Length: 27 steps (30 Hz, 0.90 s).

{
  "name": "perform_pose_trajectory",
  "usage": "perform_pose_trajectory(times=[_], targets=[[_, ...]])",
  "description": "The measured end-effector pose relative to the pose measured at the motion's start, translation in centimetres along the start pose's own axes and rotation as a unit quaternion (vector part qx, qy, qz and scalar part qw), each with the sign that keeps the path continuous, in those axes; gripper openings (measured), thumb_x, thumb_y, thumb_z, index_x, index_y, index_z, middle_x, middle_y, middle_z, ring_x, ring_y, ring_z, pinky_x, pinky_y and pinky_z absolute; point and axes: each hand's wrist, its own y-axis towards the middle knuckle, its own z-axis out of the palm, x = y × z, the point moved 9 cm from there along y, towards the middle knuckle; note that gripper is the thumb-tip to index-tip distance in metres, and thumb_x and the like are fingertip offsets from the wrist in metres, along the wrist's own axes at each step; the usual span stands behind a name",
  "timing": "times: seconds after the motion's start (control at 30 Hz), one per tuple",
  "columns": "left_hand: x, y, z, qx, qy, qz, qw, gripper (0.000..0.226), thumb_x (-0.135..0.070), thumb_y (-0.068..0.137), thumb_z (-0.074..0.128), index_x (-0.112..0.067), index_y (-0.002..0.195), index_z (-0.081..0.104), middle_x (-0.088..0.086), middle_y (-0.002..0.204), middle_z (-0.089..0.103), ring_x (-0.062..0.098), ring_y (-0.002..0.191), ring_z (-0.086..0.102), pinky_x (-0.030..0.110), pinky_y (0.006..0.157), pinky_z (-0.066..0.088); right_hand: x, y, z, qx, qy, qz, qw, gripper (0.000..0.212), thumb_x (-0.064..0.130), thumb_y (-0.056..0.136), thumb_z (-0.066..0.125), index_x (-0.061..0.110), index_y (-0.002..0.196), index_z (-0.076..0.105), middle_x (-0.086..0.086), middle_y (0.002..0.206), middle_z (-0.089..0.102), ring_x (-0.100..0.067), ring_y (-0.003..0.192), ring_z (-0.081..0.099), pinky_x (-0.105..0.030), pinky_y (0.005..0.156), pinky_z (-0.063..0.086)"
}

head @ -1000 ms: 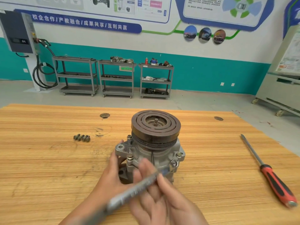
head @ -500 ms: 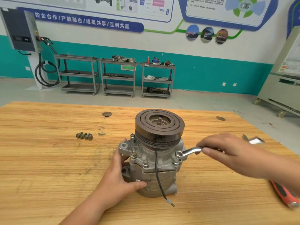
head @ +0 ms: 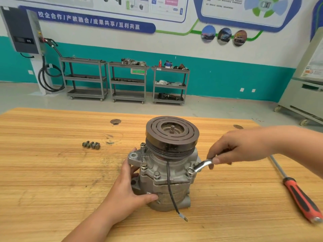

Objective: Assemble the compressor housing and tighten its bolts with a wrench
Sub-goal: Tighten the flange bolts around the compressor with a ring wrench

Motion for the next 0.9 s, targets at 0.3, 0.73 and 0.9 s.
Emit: perform_pose_trajectory(times=[0.3,0.73,0.9], targets=[[0.3,0.2,-0.1,-0.007,0.003,0.005,1.000,0.114,-0.052,0.047,0.088,-0.063,0.130,0.011,-0.027,0.131,0.044,-0.012,0.120,0.042,0.013,0.097,0.035,5.9,-2.6,6.9,0.143,0.588,-0.017,0.796,0.023,0.026,0.090,0.049,0.008,0.080,0.059,-0.009,0.061,0.067,-0.017,0.052,0.067,-0.019,0.042,0.051],[-0.3,-0.1,-0.5,-0.053,0.060,0.042,0.996,0.098,-0.030,0.056,0.086,-0.023,0.139,0.034,-0.036,0.119,0.049,-0.019,0.112,0.046,-0.001,0.085,0.035,13.6,3.9,6.8,-0.129,0.964,-0.114,0.202,0.030,0.014,0.094,0.044,-0.010,0.094,0.061,-0.028,0.087,0.070,-0.030,0.063,0.070,-0.036,0.051,0.056],[0.2,-0.2,-0.5,-0.076,-0.008,0.024,0.997,0.083,-0.063,0.059,0.068,-0.027,0.129,0.043,-0.015,0.123,0.054,-0.005,0.112,0.051,0.017,0.100,0.037,14.5,2.5,8.6,-0.120,0.970,-0.094,0.190,0.026,0.006,0.064,0.055,-0.009,0.075,0.072,-0.025,0.082,0.071,-0.034,0.058,0.069,-0.043,0.040,0.054]])
